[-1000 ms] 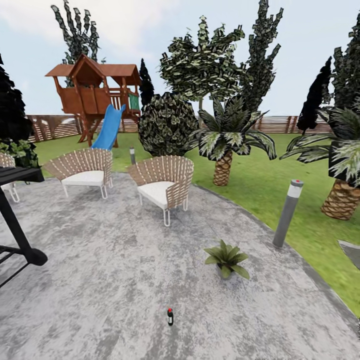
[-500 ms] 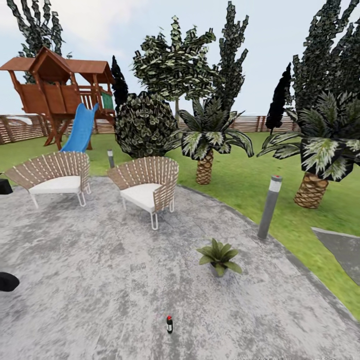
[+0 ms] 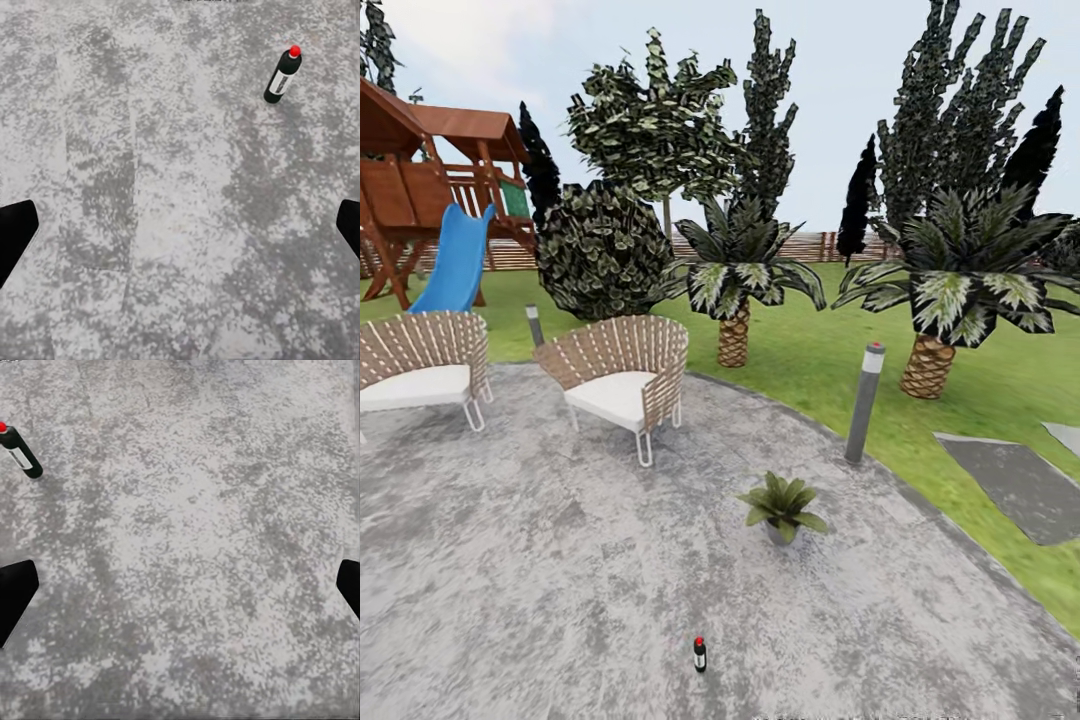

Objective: Pick up the pesticide atomizer in the garden and spray insectifuge to fully cover both potted plants in the garden.

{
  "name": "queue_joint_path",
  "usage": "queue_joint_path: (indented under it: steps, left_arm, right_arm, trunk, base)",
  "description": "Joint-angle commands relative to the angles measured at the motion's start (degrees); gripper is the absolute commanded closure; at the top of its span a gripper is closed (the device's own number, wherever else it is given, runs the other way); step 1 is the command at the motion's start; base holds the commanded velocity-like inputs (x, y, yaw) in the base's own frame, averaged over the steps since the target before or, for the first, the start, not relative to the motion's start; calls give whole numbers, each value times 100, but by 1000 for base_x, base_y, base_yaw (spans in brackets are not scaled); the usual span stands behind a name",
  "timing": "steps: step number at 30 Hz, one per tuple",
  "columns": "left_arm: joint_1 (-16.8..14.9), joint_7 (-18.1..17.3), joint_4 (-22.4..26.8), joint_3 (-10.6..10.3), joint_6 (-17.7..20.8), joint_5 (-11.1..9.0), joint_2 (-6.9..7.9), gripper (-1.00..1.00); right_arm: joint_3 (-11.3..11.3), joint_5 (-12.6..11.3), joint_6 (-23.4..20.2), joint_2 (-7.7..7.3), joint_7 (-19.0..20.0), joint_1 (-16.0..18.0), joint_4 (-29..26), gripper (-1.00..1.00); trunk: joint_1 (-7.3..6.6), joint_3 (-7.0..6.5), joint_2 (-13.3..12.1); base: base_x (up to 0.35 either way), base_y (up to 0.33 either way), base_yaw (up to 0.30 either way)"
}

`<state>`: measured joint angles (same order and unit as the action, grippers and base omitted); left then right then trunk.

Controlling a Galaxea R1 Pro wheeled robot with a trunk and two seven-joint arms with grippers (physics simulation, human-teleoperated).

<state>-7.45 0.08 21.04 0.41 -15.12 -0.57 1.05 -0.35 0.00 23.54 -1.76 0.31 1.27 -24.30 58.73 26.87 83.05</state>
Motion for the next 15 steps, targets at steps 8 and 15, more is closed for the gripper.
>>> queue_joint_path:
  steps: [8,15]
  left_arm:
    - [-1,1,-3,3,-24,8,0,-100]
    - [-2,-12,2,-25,-26,68,-8,-100]
  right_arm:
    - [-2,0,19,0,3,4,4,-100]
    - [-3,0,19,0,1,4,4,-100]
  trunk:
    - [0,6,3]
    - [0,6,3]
  base:
    - [0,333,-296]
    - [0,127,-296]
